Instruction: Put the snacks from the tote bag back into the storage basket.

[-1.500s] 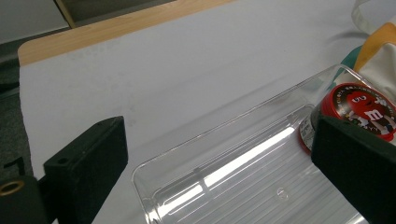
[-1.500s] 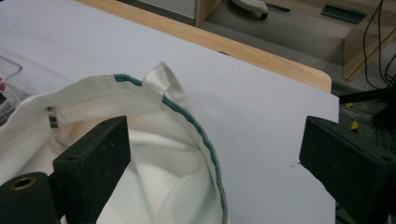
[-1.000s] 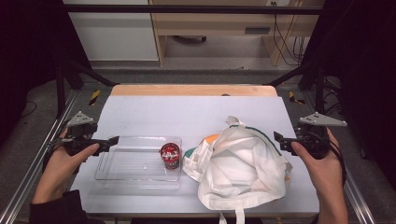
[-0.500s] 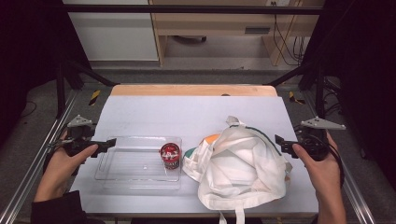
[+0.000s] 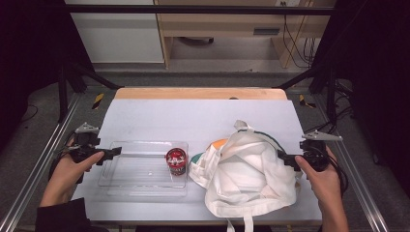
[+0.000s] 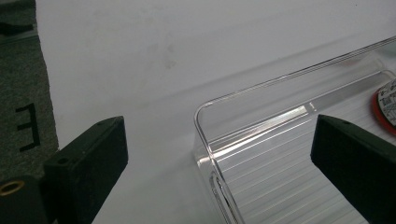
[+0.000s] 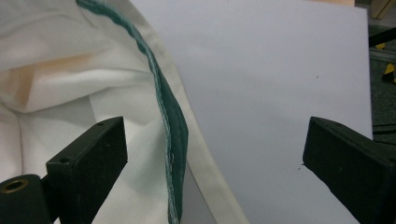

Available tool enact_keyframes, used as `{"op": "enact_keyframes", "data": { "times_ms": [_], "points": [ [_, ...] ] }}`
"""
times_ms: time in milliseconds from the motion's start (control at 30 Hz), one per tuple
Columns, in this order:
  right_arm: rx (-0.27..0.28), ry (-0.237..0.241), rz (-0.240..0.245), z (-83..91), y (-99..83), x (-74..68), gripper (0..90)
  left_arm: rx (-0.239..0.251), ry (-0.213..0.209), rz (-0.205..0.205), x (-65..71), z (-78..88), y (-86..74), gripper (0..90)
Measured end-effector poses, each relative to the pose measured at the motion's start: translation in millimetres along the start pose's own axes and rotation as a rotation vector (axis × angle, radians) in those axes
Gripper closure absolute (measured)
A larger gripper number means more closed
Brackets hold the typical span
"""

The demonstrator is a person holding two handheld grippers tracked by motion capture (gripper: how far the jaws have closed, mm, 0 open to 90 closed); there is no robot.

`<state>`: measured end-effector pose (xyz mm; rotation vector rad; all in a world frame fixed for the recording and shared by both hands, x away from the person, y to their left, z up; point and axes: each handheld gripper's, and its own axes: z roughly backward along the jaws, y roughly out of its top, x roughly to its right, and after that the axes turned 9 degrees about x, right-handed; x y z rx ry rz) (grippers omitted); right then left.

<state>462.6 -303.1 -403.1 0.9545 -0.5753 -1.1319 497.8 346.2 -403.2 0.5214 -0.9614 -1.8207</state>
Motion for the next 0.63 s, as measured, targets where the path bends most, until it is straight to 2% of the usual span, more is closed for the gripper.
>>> {"op": "enact_keyframes", "data": {
  "times_ms": [133, 300, 633],
  "points": [
    [-0.017, 0.030, -0.016, -7.5, -8.4, -1.1, 6.8, -0.009, -0.006, 0.000, 0.8, -2.9, -1.1, 3.9],
    [-0.040, 0.033, -0.012, -14.8, -12.5, -3.7, 6.9, -0.017, -0.013, -0.005, 1.7, -4.9, -1.8, 3.9],
    [-0.064, 0.036, -0.021, -17.5, -15.2, -2.4, 7.2, -0.027, -0.016, -0.001, 0.8, -8.1, -3.6, 3.9]
  ]
}}
